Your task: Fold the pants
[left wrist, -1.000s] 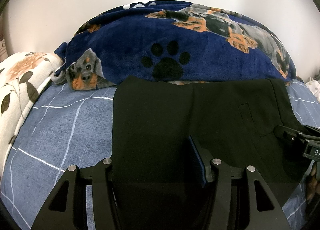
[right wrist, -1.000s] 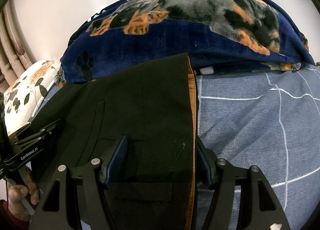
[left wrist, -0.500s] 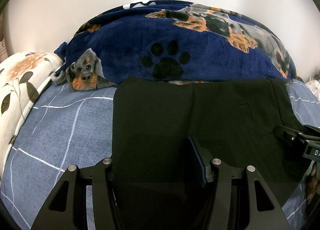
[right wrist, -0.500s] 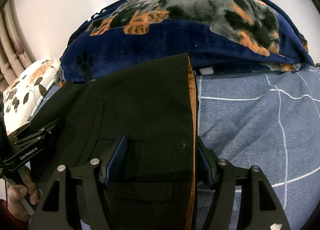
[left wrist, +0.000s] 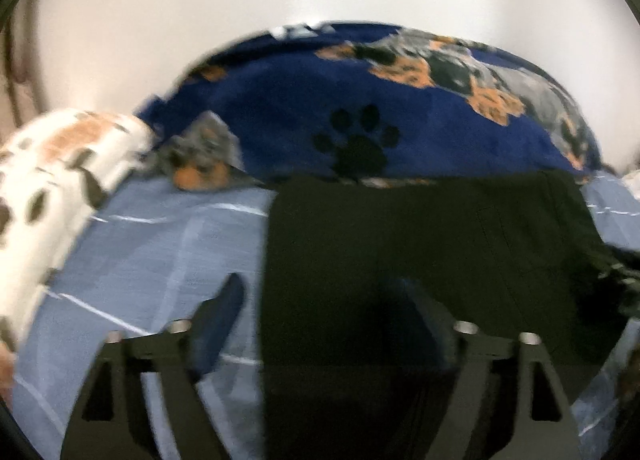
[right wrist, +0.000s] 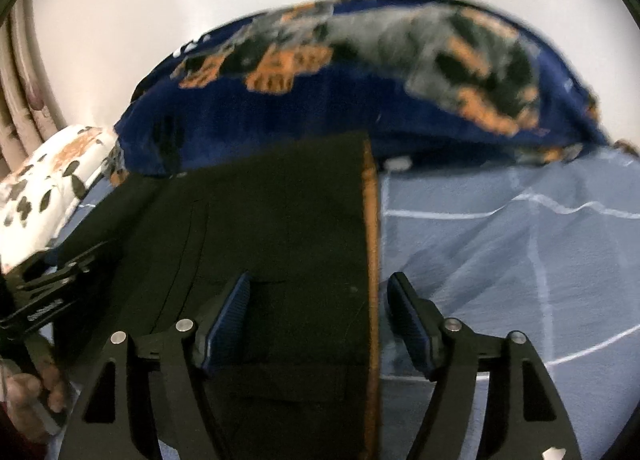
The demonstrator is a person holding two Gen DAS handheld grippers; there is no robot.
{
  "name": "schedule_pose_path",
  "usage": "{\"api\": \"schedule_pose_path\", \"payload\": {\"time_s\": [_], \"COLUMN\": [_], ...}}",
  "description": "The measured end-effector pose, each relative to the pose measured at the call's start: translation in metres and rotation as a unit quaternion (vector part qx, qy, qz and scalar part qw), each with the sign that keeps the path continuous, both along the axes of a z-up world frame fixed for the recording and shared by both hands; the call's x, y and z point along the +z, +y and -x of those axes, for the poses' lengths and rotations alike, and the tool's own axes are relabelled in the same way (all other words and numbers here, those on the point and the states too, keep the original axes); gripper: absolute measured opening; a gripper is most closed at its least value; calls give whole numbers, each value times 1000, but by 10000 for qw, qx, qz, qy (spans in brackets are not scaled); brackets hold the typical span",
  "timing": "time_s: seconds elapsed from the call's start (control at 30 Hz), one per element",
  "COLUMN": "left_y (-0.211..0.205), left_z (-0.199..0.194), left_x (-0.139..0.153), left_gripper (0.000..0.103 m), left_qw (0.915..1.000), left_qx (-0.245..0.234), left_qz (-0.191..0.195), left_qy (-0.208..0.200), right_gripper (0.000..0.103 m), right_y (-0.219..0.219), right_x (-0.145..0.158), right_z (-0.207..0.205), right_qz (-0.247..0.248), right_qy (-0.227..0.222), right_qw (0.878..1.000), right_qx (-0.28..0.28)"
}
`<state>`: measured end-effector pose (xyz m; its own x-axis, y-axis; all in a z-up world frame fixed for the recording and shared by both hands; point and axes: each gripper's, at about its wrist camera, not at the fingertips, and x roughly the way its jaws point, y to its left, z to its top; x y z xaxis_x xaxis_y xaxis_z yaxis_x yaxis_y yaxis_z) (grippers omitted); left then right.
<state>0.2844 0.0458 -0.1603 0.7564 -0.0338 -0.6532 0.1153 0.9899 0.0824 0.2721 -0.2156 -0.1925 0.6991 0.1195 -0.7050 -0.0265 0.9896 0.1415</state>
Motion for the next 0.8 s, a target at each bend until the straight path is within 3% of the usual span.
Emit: {"api": "schedule_pose_path", "payload": {"time_s": [0.03,0.13,0.33,0.57,0.67,0.8], "left_y": [1,2,-11,-16,-22,-36], "left_z": [4,21,76,168,191,209], "left_x": [6,30,87,181,203,211], "left_gripper": [96,101,103,103,103,103], "left_qw": [9997,9981,9911,9757,9737,9762], "left_qx": [139,284,355,294,329,403], "left_qz": [-156,-372,-787,-290,-266,-548], "left_qy": [-115,-389,-1015,-2151,-2241,-2057], "right_gripper": [68,68,70,71,71,72], "right_y": [-2,-10,3,-5,1,0], "right_x": [7,37,72,96,108,127], "right_z": [6,33,85,146,156,174], "right_qz": [28,-30,-103,-68,7,16], "right_qy": [-109,-468,-676,-802,-911,-1093], "right_qw": [9999,9989,9972,9954,9943,9924], "right_qx": [-20,-50,302,515,550,557]}}
